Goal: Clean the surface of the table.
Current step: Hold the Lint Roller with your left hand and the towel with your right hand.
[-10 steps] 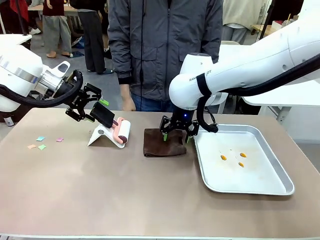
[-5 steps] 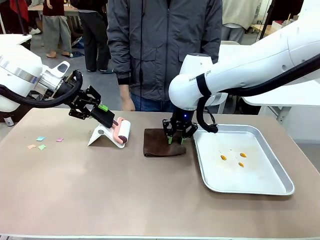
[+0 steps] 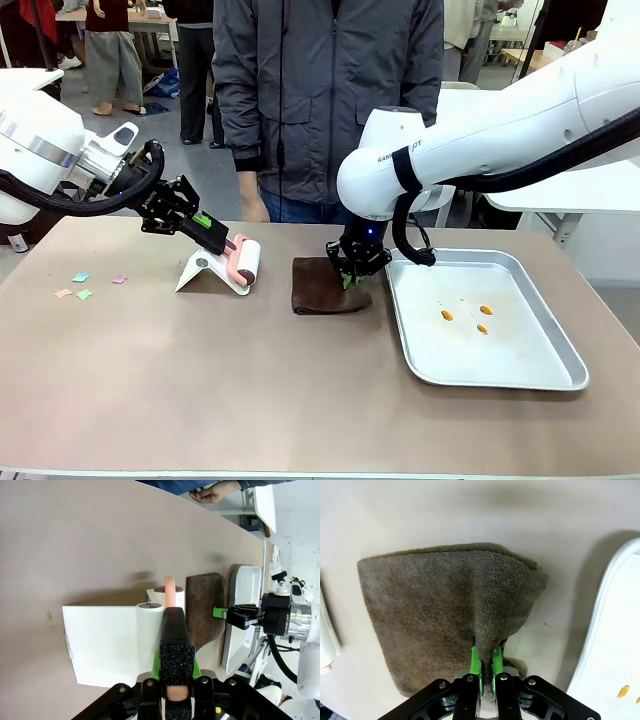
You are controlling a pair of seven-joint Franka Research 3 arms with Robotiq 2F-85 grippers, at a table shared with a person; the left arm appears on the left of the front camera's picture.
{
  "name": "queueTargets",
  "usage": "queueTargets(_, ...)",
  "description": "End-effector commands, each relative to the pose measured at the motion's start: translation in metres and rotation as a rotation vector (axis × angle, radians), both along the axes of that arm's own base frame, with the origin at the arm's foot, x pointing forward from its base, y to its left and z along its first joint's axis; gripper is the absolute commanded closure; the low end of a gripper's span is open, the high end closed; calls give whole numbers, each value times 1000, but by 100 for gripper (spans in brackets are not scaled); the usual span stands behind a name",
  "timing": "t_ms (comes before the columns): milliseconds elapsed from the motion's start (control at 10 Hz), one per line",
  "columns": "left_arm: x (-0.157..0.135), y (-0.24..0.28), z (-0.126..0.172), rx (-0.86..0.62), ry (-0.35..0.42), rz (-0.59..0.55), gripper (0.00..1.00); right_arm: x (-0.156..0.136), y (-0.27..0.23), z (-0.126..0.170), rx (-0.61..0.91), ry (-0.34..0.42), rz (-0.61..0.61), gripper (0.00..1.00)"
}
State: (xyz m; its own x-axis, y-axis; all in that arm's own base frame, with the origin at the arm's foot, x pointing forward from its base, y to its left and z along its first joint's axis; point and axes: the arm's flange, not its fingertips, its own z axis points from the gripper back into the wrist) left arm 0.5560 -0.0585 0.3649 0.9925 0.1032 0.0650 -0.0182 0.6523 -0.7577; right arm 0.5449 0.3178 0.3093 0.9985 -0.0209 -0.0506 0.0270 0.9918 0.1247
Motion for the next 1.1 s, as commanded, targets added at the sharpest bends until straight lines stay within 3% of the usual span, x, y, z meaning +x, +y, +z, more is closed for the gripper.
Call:
queueTargets(0, -7, 2, 0, -14, -21, 21, 100, 1, 4, -3, 11, 27, -14, 100)
queueTargets(500, -10, 5, 6, -49, -27, 27, 100, 2, 0, -1, 66, 37, -34, 100)
queueTargets(1000, -27, 27, 41, -137, -104, 83, 100, -4, -56, 42, 385, 37, -108, 100)
